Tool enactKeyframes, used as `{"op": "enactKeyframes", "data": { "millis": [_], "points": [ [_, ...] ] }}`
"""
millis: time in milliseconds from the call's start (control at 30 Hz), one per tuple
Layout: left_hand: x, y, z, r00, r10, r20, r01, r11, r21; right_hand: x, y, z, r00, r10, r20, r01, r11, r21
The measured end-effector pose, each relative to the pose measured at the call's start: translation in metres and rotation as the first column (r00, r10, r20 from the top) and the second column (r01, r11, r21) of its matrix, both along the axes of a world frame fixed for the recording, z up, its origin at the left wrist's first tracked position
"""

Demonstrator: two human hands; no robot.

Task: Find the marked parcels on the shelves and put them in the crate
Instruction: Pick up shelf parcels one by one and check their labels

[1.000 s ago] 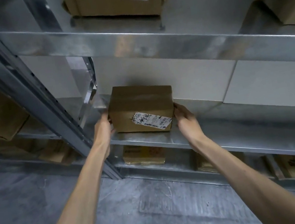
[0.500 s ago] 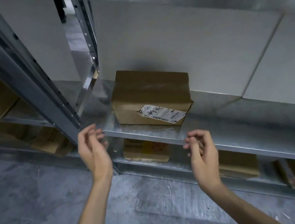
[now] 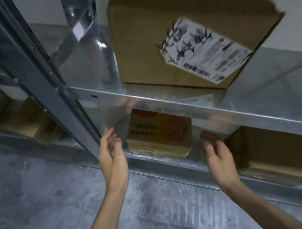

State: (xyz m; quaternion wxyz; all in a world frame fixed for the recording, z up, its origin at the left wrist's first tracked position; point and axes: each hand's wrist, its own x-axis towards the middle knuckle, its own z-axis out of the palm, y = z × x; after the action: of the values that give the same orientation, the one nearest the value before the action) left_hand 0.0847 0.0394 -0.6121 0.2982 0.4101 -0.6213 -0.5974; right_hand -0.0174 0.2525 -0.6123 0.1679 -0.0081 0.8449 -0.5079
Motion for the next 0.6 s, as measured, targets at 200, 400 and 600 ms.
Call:
{"op": "enactKeyframes", "data": {
  "millis": [200, 400, 600],
  "points": [
    [-0.020, -0.010, -0.079, 1.000, -0.008, -0.011, 0.008, 1.000, 0.007, -0.036, -0.005, -0.077, 0.997, -0.066, 0.029, 0.068, 0.996, -0.063],
    [-0.037, -0.029, -0.139, 0.992, 0.062, -0.109, -0.044, 0.986, 0.159, -0.053, -0.015, -0.121, 0.997, -0.049, 0.062, 0.062, 0.974, -0.219],
    [-0.045, -0.032, -0.184, 0.998, -0.030, -0.063, 0.041, 0.982, 0.184, -0.061, -0.021, -0.147, 0.997, 0.022, 0.072, 0.005, 0.934, -0.357]
  ]
}}
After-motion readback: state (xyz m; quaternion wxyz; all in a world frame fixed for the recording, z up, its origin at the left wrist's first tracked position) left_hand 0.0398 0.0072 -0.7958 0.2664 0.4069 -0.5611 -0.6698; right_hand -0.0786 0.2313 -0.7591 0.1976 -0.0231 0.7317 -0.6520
